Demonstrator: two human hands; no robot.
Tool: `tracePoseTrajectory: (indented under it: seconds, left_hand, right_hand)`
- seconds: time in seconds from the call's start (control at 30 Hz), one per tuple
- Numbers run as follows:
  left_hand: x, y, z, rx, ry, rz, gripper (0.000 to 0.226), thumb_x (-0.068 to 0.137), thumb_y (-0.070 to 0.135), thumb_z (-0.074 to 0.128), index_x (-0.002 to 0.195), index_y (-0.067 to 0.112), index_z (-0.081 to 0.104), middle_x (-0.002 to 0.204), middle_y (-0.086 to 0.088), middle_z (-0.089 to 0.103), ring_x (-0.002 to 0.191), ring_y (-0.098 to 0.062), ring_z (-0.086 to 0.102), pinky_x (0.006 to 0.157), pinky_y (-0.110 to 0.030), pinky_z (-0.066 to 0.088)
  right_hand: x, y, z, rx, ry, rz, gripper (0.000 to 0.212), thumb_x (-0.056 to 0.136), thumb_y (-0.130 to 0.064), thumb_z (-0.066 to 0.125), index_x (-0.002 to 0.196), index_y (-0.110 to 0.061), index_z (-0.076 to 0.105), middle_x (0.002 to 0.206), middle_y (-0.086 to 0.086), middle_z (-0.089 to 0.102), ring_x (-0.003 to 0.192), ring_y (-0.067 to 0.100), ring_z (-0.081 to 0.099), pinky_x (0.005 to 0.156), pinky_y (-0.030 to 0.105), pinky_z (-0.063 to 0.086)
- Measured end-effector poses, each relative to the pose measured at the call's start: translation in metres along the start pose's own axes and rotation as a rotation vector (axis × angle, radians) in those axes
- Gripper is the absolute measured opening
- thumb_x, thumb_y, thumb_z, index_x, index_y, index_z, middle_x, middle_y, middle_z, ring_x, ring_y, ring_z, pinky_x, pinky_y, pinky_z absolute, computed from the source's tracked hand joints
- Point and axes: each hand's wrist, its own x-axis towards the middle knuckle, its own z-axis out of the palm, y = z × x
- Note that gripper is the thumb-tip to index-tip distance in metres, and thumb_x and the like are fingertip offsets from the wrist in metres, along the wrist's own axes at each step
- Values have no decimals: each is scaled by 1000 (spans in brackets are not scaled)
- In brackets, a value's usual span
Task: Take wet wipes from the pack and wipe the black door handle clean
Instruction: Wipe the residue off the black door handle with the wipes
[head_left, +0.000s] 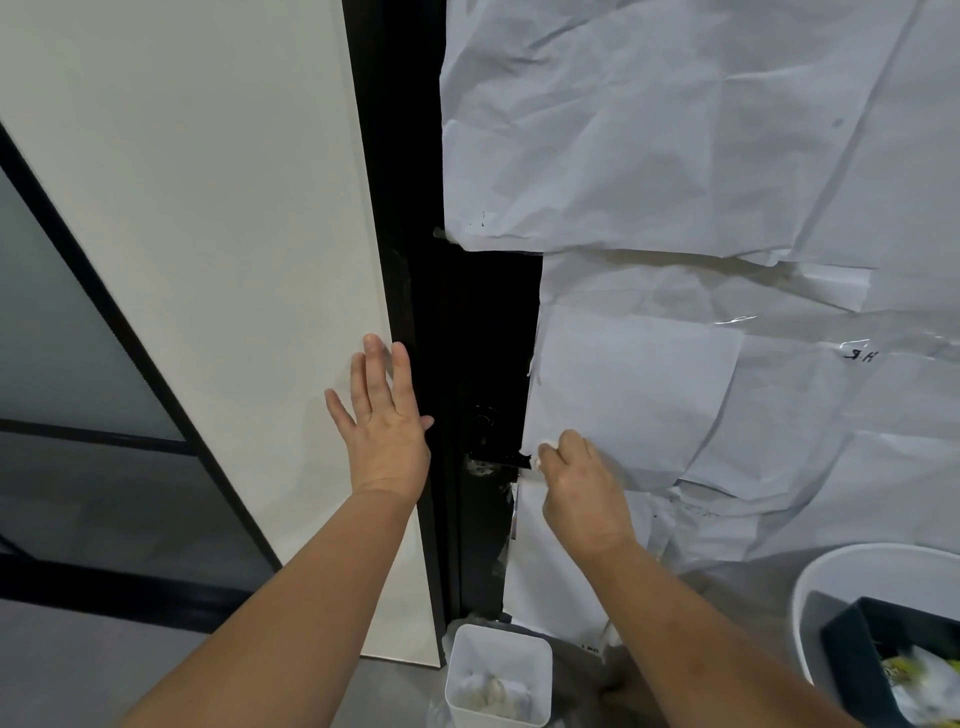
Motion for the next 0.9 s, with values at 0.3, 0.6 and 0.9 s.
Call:
tracePoseTrajectory:
  seconds: [0.3,0.6,0.9]
  left_hand:
    - [-1,3,-2,-4,-34,-16,110,92,25,63,147,19,-32,160,-12,-24,149,-30,-18,117,-62,3]
    - [-1,2,-2,2,-20,-2,113,90,26,67,149,18,-29,162,-13,-19,150,-31,-12,116,-64,7]
    - [0,-1,-1,14,-21,13,115,89,29,68,148,19,-31,162,-13,-18,150,-32,-9,116,-65,8]
  right_hand:
    - [2,-17,3,-38,139,-117,42,55,14,73,93,-2,65,79,7,51,63,21,50,48,27,30]
    - [-13,15,20,406,210,384,26,88,1,60,111,-8,67,92,5,46,73,21,53,65,30,50]
    - [7,-27,10,1681,290,1415,21,94,-3,45,108,-9,60,79,1,58,69,16,57,63,26,46]
